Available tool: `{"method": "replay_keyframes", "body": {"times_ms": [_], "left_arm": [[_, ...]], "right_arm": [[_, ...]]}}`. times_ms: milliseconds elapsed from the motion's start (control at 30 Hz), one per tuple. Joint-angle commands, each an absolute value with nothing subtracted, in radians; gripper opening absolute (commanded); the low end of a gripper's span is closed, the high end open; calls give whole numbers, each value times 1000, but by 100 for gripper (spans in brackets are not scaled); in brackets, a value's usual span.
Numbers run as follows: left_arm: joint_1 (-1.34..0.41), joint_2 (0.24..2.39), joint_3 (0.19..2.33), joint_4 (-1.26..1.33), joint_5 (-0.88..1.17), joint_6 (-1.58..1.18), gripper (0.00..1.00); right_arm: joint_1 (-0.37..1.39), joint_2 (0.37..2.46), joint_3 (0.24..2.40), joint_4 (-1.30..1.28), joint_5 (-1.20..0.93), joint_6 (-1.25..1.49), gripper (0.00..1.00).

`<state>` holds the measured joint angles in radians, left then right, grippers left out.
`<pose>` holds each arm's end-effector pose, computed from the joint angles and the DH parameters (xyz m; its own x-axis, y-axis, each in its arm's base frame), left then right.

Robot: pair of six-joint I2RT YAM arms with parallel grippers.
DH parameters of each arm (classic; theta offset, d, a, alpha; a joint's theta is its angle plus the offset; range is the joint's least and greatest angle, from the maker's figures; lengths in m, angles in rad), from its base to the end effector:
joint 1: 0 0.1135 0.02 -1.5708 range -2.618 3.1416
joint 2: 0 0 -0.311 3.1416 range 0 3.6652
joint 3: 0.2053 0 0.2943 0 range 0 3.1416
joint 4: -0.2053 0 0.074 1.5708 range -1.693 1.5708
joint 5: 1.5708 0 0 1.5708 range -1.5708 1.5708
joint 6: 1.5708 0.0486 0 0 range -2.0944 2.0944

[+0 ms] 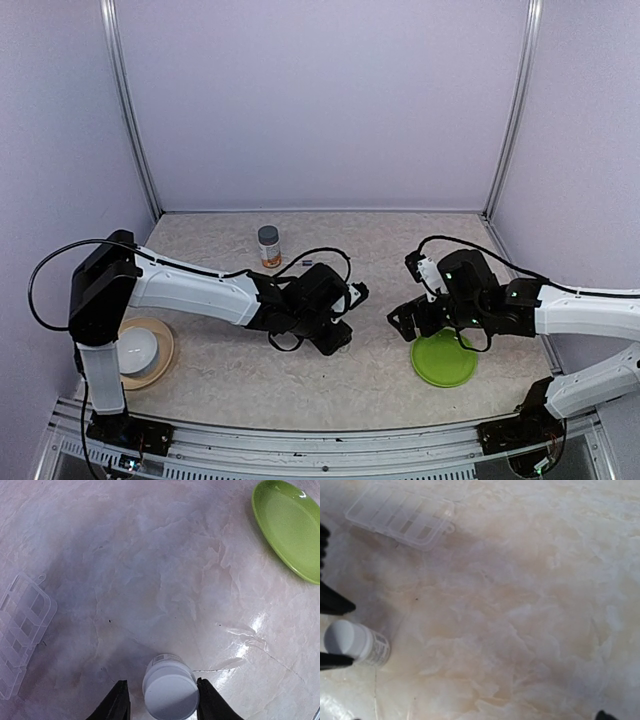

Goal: Sort the pills into containers
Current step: Pick up the pill bottle from the center of the board.

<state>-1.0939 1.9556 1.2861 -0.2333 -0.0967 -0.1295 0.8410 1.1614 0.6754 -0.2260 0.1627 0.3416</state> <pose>0.2225 -0.4205 0.1739 -0.4680 0.6258 -0.6240 0.8031 0.5958 -0.0048 0.1868 0.1970 0.2376 -0.6294 -0.2078 -0.7488 -0.4700 0.8691 0.1539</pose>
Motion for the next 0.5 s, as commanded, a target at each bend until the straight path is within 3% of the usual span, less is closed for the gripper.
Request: {"method": "replay_keyframes", "body": {"times_ms": [0,233,467], "left_arm": [[-1098,1970,1307,-229,-77,-126,39],[-1098,1964,1297,-205,-58,-130,24],[-1095,1909,1273,-188,-42,-126,20]], "right_arm": [[831,1166,669,-197,170,343,100],[831,1170,656,-186,163,348,100],[831,1165,619,-105,57,283,100]]}}
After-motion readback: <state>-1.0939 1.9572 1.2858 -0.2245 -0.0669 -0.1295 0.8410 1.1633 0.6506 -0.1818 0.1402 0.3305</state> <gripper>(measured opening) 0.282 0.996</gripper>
